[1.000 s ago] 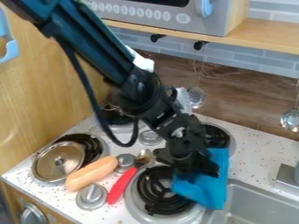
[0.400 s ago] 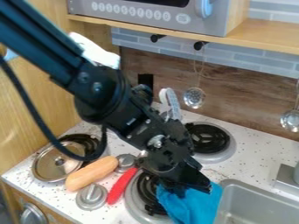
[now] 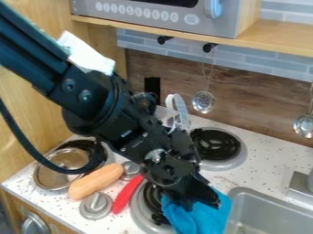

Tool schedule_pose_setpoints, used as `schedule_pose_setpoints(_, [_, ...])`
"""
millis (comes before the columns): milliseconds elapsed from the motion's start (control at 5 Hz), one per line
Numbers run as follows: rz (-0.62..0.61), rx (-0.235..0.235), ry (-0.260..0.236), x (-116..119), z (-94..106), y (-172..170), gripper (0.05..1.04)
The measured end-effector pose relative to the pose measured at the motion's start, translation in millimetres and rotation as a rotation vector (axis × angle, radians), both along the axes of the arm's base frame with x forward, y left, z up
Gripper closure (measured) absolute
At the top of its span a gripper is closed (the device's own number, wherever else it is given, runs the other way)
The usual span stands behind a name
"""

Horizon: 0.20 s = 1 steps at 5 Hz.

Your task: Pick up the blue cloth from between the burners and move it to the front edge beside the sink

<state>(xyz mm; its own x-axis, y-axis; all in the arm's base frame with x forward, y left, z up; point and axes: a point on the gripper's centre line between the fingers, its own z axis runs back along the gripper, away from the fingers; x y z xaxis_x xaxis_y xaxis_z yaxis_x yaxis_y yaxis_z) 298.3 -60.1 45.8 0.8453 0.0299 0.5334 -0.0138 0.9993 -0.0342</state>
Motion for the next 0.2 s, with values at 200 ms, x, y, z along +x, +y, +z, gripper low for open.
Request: schedule_pose_setpoints(200, [0.005, 0.008, -0.017, 26.4, -6.0, -4.1, 1.002])
